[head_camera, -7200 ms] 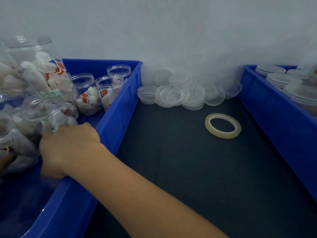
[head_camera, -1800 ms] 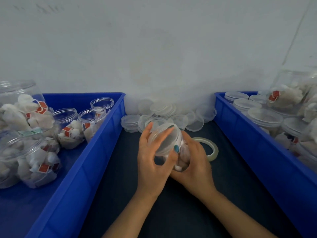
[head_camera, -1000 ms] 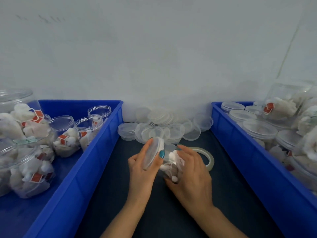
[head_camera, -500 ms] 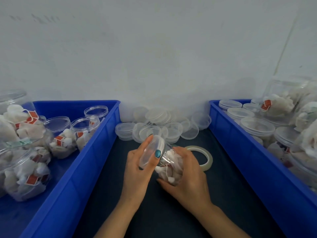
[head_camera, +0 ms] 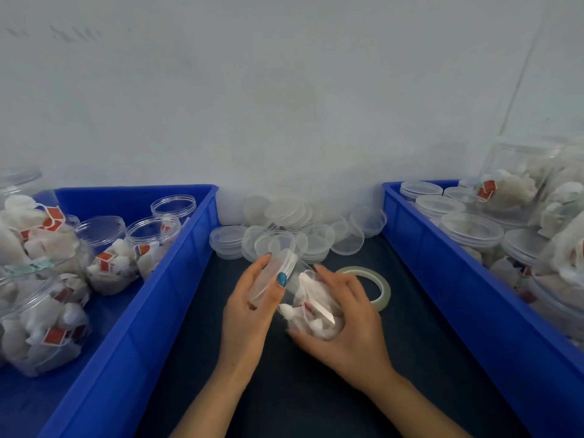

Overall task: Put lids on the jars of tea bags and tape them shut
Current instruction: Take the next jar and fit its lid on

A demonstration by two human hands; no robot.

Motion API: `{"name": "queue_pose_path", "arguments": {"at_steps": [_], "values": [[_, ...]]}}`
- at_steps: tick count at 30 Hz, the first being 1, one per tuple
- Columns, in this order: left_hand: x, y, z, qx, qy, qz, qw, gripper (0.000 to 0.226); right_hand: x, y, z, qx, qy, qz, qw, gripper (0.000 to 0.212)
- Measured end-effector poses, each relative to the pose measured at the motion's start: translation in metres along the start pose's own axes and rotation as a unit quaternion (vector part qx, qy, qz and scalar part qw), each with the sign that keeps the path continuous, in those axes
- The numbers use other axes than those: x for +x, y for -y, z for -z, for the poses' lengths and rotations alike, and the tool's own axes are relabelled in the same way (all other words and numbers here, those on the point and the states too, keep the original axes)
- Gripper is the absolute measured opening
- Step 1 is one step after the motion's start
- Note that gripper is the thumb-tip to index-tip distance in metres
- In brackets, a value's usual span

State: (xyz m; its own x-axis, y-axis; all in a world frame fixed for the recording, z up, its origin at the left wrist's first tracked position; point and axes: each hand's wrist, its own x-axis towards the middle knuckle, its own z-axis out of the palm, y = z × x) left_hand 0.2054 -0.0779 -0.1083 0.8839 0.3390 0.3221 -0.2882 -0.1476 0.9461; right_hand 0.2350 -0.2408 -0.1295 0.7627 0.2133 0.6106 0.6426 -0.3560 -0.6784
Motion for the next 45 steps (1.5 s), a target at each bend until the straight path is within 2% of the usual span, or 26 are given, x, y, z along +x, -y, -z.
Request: {"name": "queue_pose_path", "arguments": {"at_steps": [3,7,9,11,14,16,18,22,25,32,35,37,39,41,42,45], "values": [[0.001,-0.001,0.001,-0.022,0.007,-0.014,1.0,0.059,0.002,0.0,0.003,0.189,0.044,-0.104,0.976,0.08],[0.0,0.001,0.005,-0.033,0.012,-0.011,0.999,0.064,0.009,-0.005,0.007,0.291,0.1,-0.153,0.939,0.068],[0.0,0.001,0.006,-0.035,0.013,0.001,0.999,0.067,0.009,-0.003,0.006,0.286,0.102,-0.151,0.941,0.067],[0.001,0.002,0.006,-0.055,0.017,0.015,0.998,0.068,0.004,0.001,0.001,0.235,0.077,-0.134,0.96,0.067],[0.002,0.002,0.003,-0.083,0.008,0.032,0.996,0.071,-0.002,0.004,-0.004,0.077,0.02,-0.046,0.996,0.074],[0.003,0.003,0.002,-0.093,-0.001,0.049,0.994,0.076,-0.001,0.004,-0.003,-0.044,0.003,0.03,0.999,0.08],[0.004,0.004,0.002,-0.097,-0.008,0.061,0.993,0.077,0.0,0.004,0.0,-0.087,0.003,0.06,0.994,0.085],[0.001,0.0,-0.001,-0.082,-0.003,0.043,0.996,0.082,-0.001,0.003,0.001,-0.073,0.033,0.062,0.995,0.093],[-0.003,-0.005,-0.002,-0.057,0.017,0.02,0.998,0.074,0.0,0.001,0.004,-0.04,0.064,0.039,0.996,0.1],[-0.004,-0.008,0.0,-0.032,0.007,-0.034,0.999,0.072,0.003,0.0,0.005,0.102,0.102,0.021,0.989,0.087],[-0.004,-0.007,-0.001,-0.052,0.004,-0.033,0.998,0.086,0.002,0.0,0.0,0.193,0.155,-0.019,0.969,0.085],[-0.003,-0.006,-0.001,-0.069,-0.002,-0.016,0.997,0.099,0.004,0.0,-0.001,0.14,0.193,-0.019,0.971,0.091],[-0.001,-0.005,-0.001,-0.057,-0.003,-0.015,0.998,0.102,0.008,-0.008,0.006,-0.028,0.232,0.024,0.972,0.099],[0.0,-0.005,-0.002,-0.033,0.005,-0.017,0.999,0.093,0.014,-0.02,0.019,-0.141,0.26,0.051,0.954,0.085],[-0.001,-0.005,-0.003,-0.024,0.012,-0.016,1.0,0.09,0.018,-0.026,0.027,-0.153,0.251,0.038,0.955,0.074],[-0.006,-0.007,-0.008,0.004,0.032,-0.026,0.999,0.091,0.026,-0.046,0.049,-0.187,0.134,-0.039,0.972,0.045]]}}
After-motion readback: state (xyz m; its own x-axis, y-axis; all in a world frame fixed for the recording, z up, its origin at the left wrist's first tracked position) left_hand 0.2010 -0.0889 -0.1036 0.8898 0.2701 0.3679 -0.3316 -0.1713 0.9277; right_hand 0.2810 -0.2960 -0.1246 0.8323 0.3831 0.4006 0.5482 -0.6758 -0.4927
